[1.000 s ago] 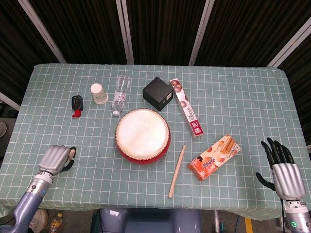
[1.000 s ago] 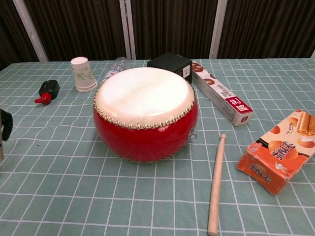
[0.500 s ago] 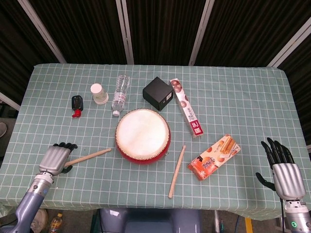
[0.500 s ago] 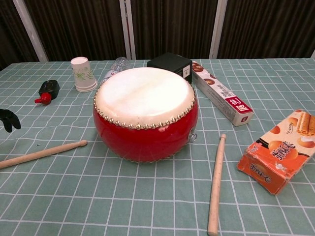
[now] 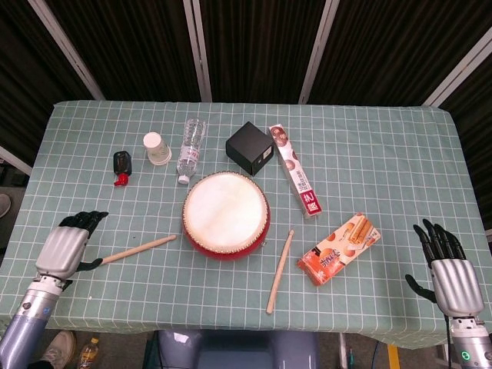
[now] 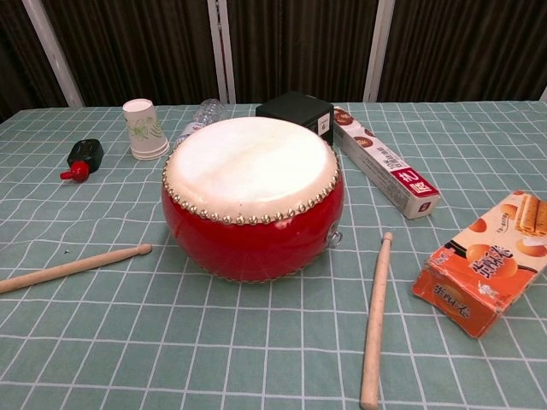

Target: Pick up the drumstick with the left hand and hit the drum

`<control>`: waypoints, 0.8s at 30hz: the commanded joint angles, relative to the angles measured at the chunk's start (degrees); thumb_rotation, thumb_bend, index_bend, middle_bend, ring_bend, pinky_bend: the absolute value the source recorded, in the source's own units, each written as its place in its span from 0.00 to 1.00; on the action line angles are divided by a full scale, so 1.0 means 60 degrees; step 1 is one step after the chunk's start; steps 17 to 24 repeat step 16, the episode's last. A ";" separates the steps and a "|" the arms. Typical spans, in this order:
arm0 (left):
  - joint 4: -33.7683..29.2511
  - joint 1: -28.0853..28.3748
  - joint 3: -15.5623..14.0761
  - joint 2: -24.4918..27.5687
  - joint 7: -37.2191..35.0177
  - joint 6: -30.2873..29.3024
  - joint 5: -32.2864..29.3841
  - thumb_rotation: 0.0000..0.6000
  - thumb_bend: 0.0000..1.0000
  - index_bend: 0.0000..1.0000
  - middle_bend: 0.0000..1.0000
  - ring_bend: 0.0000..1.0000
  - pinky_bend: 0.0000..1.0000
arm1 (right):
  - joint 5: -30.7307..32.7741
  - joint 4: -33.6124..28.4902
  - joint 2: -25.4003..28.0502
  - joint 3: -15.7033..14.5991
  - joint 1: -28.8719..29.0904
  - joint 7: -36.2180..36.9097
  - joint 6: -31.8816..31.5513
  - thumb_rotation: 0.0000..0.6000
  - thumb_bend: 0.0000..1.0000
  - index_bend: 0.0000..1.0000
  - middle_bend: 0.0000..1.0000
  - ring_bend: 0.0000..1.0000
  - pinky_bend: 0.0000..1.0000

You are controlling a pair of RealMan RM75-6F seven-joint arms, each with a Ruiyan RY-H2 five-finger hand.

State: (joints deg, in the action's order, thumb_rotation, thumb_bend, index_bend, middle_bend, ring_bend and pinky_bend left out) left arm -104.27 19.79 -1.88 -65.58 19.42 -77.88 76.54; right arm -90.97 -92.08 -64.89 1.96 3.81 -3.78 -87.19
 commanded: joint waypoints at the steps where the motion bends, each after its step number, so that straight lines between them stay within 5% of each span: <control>1: 0.0485 -0.0835 -0.0210 0.0435 -0.1208 -0.1484 0.1451 1.00 0.01 0.03 0.04 0.03 0.14 | -0.0100 0.0054 -0.0020 -0.0013 0.0005 0.0011 -0.0058 1.00 0.25 0.00 0.00 0.00 0.12; 5: 0.1039 -0.1413 -0.0567 0.0624 -0.1603 -0.2062 0.1909 1.00 0.00 0.00 0.00 0.00 0.00 | -0.0184 0.0083 -0.0052 -0.0039 0.0004 -0.0015 -0.0091 1.00 0.25 0.00 0.00 0.00 0.12; 24: 0.1863 -0.2229 -0.0853 0.0587 -0.2549 -0.2422 0.2194 1.00 0.00 0.00 0.00 0.00 0.00 | -0.0243 0.0153 -0.0093 -0.0049 0.0038 -0.0043 -0.0073 1.00 0.25 0.00 0.00 0.00 0.12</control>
